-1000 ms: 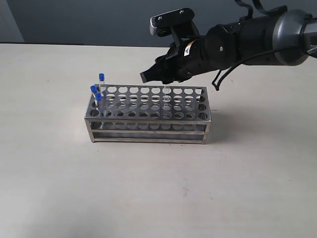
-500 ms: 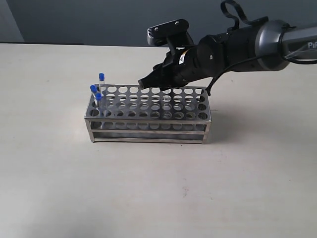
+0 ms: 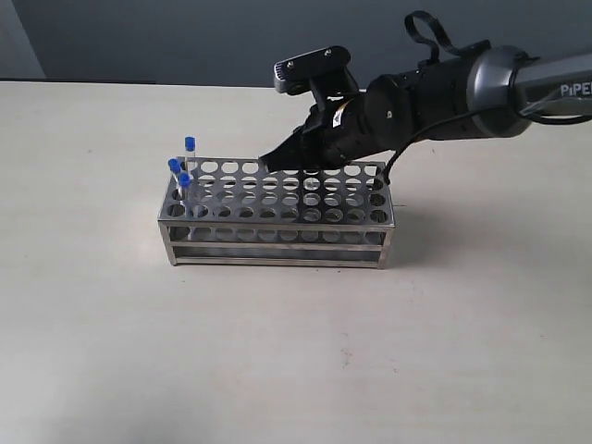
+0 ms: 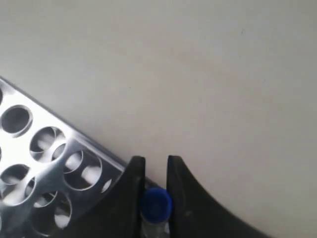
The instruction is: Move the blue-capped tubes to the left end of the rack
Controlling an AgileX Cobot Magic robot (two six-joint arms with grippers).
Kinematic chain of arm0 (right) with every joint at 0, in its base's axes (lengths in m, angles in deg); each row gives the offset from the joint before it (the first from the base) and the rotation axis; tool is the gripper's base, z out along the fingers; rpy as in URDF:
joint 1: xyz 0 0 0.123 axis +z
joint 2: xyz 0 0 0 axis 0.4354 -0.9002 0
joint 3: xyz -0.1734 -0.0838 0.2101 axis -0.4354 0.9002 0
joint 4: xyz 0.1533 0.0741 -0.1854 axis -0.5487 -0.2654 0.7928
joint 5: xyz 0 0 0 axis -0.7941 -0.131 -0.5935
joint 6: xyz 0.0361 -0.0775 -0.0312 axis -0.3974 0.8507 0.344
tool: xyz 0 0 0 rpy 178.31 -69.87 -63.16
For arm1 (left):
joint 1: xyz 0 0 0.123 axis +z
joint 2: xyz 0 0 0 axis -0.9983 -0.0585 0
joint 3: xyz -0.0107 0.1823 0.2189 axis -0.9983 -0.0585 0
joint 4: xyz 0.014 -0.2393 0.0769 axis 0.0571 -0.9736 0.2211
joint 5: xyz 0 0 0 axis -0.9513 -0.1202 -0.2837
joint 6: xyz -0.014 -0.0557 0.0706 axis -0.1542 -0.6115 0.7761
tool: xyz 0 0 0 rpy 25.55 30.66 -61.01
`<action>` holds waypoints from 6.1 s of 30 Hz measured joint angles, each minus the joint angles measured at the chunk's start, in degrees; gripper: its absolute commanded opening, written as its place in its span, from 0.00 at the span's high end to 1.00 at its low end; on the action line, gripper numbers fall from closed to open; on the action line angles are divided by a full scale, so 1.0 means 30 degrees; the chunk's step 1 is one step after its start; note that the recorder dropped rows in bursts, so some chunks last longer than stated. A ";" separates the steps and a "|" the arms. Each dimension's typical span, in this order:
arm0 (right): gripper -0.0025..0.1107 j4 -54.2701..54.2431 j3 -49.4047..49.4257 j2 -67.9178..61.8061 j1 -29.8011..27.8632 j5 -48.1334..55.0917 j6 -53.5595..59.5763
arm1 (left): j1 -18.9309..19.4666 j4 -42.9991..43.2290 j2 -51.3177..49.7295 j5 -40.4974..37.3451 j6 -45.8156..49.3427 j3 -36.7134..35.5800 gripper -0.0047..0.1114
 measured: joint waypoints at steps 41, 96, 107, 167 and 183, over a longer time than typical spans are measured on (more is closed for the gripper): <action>0.98 -0.0845 -0.0285 0.4034 0.2078 0.2218 0.1849 | 0.0000 0.0000 0.0000 0.0000 0.0000 0.0000 0.95; 0.58 -0.1512 -0.5044 -0.0808 0.5732 0.6433 0.3346 | 0.0000 0.0000 0.0000 0.0000 0.0000 0.0000 0.95; 0.73 0.0876 -0.5044 0.3448 0.5732 0.9644 0.1201 | 0.0000 0.0000 0.0000 0.0000 0.0000 0.0000 0.95; 0.87 0.3021 1.6552 3.5223 -1.0907 0.5835 -0.3452 | 0.0000 0.0000 0.0000 -0.0075 0.0000 0.0000 0.95; 0.87 0.2099 2.3910 3.7752 -1.5454 0.0286 -0.3264 | 0.0000 0.0037 0.0000 -0.0075 0.0000 0.0000 0.95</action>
